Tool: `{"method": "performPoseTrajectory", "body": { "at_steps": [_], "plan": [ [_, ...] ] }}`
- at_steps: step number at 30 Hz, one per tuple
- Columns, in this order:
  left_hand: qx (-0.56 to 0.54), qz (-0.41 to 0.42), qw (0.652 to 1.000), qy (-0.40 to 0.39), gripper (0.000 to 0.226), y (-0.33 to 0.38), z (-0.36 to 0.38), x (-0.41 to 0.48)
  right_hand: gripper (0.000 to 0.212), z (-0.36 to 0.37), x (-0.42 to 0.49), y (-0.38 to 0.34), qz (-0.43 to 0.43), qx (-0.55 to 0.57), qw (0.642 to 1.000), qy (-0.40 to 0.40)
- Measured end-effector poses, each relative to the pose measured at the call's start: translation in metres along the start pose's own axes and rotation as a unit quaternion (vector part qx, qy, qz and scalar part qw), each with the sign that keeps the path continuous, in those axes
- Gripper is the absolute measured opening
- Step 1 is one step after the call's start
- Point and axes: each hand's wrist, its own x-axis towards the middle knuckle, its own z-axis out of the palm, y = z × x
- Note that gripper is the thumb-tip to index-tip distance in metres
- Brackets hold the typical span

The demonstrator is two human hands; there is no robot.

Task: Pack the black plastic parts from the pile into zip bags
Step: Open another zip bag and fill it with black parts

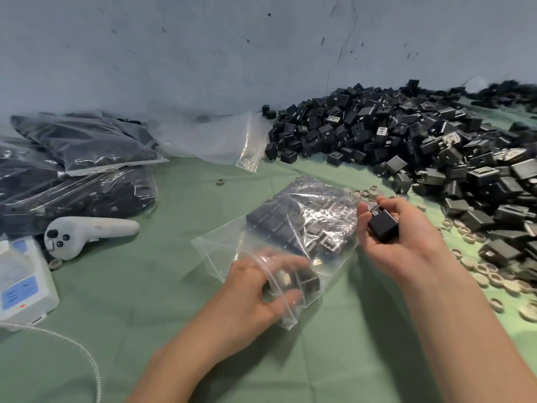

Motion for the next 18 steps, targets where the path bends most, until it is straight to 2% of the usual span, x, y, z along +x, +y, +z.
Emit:
{"method": "performPoseTrajectory", "body": {
  "at_steps": [3, 8, 12, 15, 18],
  "plan": [
    [-0.043, -0.047, 0.998, -0.010, 0.034, -0.009, -0.006, -0.002, 0.015, -0.003, 0.000, -0.003, 0.002, 0.001, 1.000, -0.001],
    [0.024, -0.053, 0.998, -0.015, 0.035, -0.012, -0.010, -0.001, 0.014, -0.005, -0.003, -0.007, -0.008, -0.015, 1.000, -0.009],
    [-0.023, -0.061, 0.998, 0.020, 0.035, -0.011, -0.003, 0.001, 0.012, -0.004, -0.004, -0.004, -0.082, -0.158, 0.983, -0.050],
    [-0.045, -0.076, 0.996, -0.001, 0.045, -0.010, 0.004, 0.002, 0.013, 0.000, -0.004, 0.001, -0.149, -0.253, 0.953, -0.066],
    [-0.032, -0.066, 0.997, -0.024, 0.046, -0.011, 0.006, 0.002, 0.014, 0.001, -0.004, 0.003, -0.172, -0.285, 0.940, -0.076]
  ]
}}
